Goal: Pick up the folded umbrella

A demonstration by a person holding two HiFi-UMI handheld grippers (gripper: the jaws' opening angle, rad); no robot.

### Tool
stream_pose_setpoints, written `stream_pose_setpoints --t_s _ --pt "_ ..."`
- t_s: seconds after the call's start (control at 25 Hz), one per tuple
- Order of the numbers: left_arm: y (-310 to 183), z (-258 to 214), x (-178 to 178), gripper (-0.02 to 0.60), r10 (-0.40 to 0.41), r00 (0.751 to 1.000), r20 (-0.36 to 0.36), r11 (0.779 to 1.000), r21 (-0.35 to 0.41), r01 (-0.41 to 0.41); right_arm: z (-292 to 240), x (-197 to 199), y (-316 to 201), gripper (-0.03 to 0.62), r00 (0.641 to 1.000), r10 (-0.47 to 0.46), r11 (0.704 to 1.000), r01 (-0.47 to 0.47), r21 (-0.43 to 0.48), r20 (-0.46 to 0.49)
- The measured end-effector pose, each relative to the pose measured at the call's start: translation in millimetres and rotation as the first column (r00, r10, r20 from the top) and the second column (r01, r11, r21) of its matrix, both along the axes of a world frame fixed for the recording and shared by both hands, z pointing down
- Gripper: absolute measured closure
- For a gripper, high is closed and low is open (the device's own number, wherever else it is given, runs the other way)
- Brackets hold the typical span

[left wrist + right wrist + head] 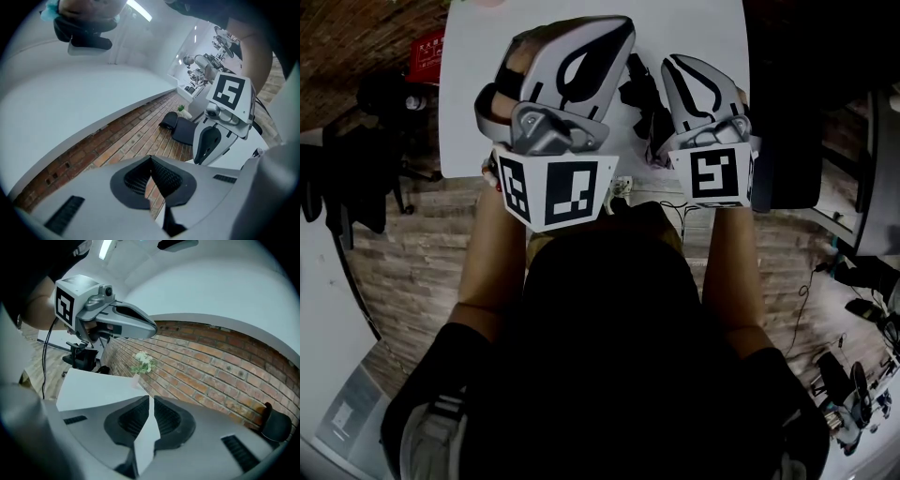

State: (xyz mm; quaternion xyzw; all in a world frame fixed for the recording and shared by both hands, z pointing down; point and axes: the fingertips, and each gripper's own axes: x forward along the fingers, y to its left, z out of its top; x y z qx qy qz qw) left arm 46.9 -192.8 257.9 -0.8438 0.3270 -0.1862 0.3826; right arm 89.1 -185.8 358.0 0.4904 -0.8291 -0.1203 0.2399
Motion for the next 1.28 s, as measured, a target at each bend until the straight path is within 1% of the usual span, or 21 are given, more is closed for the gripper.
stream_pose_setpoints --t_s 0.12,0.16,0.2,0.48,0.64,0.76,1.0,1.16,1.28 --pt "0 1 1 0.569 0.006 1.000 -0.001 1.000 0.000 -0.006 14 2 -1 0.552 1.000 0.007 0.999 -0.008 -0.041 -0.018" --pt "0 1 2 0.569 0.010 1.000 -0.001 1.000 -0.001 -0.010 19 2 0 0.541 1.000 0.008 0.998 -0.009 -0.060 -0.023" --pt "1 2 3 0.569 0.015 1.000 -0.001 1.000 -0.001 -0.015 24 1 0 0.515 1.000 0.007 0.997 -0.009 -0.080 -0.025" --pt "-1 6 2 0.569 0.018 1.000 -0.001 1.000 -0.007 -0.018 51 -5 -1 0.451 1.000 -0.012 0.983 0.008 -0.184 -0.022" --pt "0 9 3 0.569 0.022 1.000 0.003 1.000 -0.013 -0.021 72 -10 4 0.403 0.999 -0.032 0.962 0.030 -0.272 -0.003" --pt "-1 11 1 0.569 0.017 1.000 0.006 1.000 -0.018 -0.017 86 -12 5 0.368 0.999 -0.041 0.946 0.033 -0.324 -0.016" --pt "-4 15 -1 0.569 0.010 1.000 0.004 1.000 -0.029 -0.010 105 -16 5 0.339 0.999 -0.043 0.915 0.036 -0.402 -0.008" --pt "-5 13 -2 0.569 0.010 1.000 -0.018 0.999 -0.041 -0.011 120 -19 6 0.322 0.998 -0.057 0.890 0.045 -0.453 -0.014" --pt "-8 14 -3 0.569 0.006 1.000 -0.018 0.999 -0.046 -0.007 131 -21 5 0.312 0.999 -0.047 0.874 0.043 -0.484 0.005"
